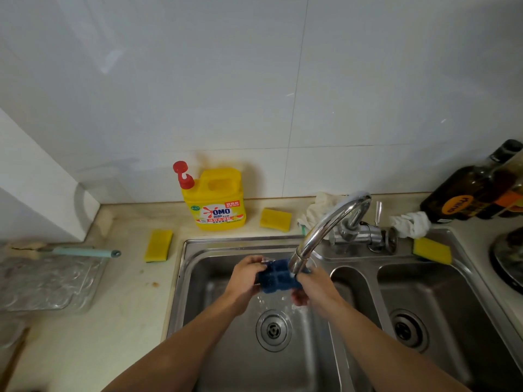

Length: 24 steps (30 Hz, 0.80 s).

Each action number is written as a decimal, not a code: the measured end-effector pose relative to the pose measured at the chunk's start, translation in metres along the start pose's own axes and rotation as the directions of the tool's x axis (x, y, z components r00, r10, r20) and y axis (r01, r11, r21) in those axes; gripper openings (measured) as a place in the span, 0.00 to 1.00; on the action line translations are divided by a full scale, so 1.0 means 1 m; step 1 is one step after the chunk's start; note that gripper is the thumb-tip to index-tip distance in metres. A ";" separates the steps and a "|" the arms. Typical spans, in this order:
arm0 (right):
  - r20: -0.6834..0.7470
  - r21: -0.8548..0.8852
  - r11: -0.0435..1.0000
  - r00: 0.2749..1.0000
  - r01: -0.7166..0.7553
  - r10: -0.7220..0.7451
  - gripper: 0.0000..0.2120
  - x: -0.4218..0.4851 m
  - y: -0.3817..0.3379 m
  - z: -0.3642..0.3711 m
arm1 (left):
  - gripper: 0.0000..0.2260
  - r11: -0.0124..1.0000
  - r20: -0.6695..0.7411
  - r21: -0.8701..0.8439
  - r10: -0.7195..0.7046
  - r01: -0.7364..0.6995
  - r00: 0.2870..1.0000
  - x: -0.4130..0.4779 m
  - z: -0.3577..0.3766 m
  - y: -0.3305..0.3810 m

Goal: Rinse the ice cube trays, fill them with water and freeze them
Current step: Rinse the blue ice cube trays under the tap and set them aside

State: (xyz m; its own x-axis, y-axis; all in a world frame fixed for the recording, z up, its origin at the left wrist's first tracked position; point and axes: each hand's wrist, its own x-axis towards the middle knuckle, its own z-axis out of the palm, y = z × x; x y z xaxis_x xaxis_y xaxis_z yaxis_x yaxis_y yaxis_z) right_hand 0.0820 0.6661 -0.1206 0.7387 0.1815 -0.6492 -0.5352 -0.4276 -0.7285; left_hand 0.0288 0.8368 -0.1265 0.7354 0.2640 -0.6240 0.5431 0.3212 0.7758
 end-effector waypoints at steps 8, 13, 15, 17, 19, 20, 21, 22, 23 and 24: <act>0.095 -0.046 0.995 0.992 0.086 -0.081 0.10 -0.004 -0.004 0.000 | 0.09 0.992 -0.080 -0.049 -0.119 0.115 0.990 0.000 0.006 -0.016; 0.018 -0.130 0.988 0.996 0.087 -0.086 0.06 -0.004 -0.006 -0.003 | 0.09 0.990 -0.081 0.113 -0.073 0.082 0.994 0.000 0.012 -0.015; -0.023 -0.172 0.983 0.997 0.065 -0.070 0.06 -0.003 -0.005 -0.002 | 0.09 0.985 -0.054 0.150 -0.074 0.082 0.996 -0.001 0.019 -0.015; -0.062 -0.210 0.977 0.996 0.045 -0.059 0.05 -0.002 -0.004 -0.004 | 0.08 0.982 -0.060 0.159 -0.089 0.098 0.994 0.000 0.026 -0.017; -0.075 -0.208 0.977 0.995 0.043 -0.060 0.05 0.000 -0.004 -0.007 | 0.08 0.985 -0.077 0.132 -0.104 0.114 0.992 0.001 0.033 -0.018; -0.079 -0.201 0.978 0.995 0.046 -0.063 0.04 0.000 -0.003 -0.009 | 0.08 0.986 -0.087 0.108 -0.117 0.126 0.989 0.001 0.035 -0.018; -0.083 -0.201 0.978 0.994 0.049 -0.067 0.04 0.000 -0.003 -0.010 | 0.08 0.987 -0.093 0.079 -0.132 0.140 0.987 0.002 0.037 -0.019; -0.089 -0.203 0.978 0.993 0.051 -0.071 0.04 0.000 -0.002 -0.012 | 0.09 0.986 -0.095 0.049 -0.152 0.157 0.984 0.003 0.038 -0.019; -0.097 -0.198 0.979 0.993 0.051 -0.072 0.04 0.001 -0.002 -0.013 | 0.10 0.984 -0.094 0.013 -0.176 0.178 0.980 0.004 0.038 -0.019; -0.108 -0.185 0.981 0.992 0.051 -0.072 0.03 0.001 -0.002 -0.014 | 0.10 0.981 -0.085 -0.026 -0.195 0.193 0.977 0.003 0.039 -0.019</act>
State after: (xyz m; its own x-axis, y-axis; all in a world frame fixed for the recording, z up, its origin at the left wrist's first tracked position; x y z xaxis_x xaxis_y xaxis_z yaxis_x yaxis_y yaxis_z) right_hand 0.0893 0.6547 -0.1173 0.8154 0.1152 -0.5674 -0.4112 -0.5746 -0.7076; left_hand 0.0369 0.7966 -0.1396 0.5782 0.2728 -0.7689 0.6646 0.3893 0.6378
